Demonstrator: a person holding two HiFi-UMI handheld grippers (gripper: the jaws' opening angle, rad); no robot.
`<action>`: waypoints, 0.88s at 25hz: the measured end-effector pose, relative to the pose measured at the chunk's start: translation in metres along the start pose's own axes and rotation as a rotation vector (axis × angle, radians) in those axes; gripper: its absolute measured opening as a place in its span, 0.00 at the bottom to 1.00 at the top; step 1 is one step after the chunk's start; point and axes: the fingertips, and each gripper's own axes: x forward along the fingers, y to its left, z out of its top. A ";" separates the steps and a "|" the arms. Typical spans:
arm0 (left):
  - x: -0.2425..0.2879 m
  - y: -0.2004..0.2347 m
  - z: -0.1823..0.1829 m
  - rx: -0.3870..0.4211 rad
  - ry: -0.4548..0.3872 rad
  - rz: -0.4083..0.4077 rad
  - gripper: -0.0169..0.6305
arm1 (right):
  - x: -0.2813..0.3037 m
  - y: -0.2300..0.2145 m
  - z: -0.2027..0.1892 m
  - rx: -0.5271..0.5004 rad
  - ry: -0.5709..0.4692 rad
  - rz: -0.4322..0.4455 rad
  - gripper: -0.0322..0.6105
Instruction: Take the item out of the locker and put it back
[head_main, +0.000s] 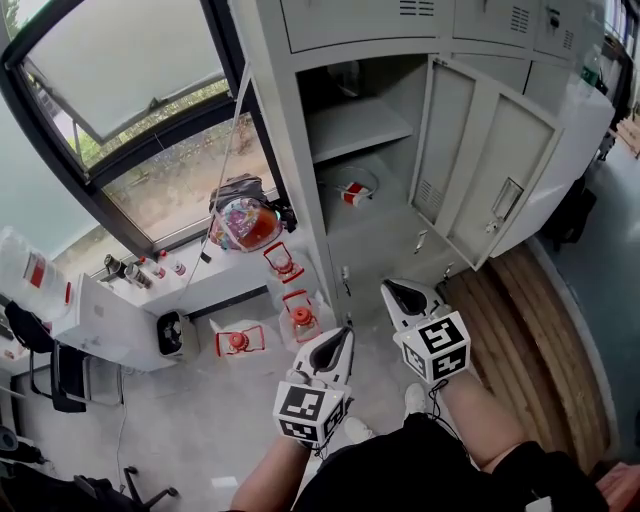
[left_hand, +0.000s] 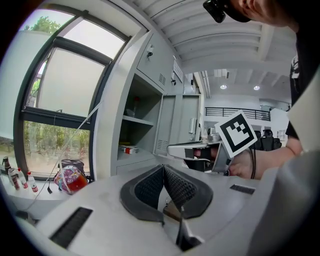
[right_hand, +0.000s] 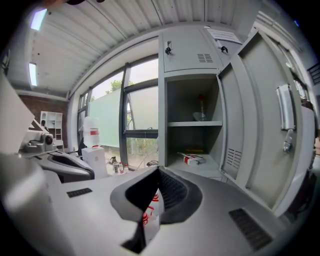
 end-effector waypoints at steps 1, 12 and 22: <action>0.000 -0.003 0.000 -0.001 0.000 0.000 0.05 | -0.005 0.001 -0.001 0.002 0.001 0.003 0.13; 0.021 -0.044 0.002 -0.002 -0.003 0.062 0.05 | -0.042 -0.014 -0.013 -0.003 -0.003 0.091 0.13; 0.042 -0.092 0.006 0.016 0.004 0.135 0.05 | -0.078 -0.042 -0.017 -0.001 -0.031 0.176 0.13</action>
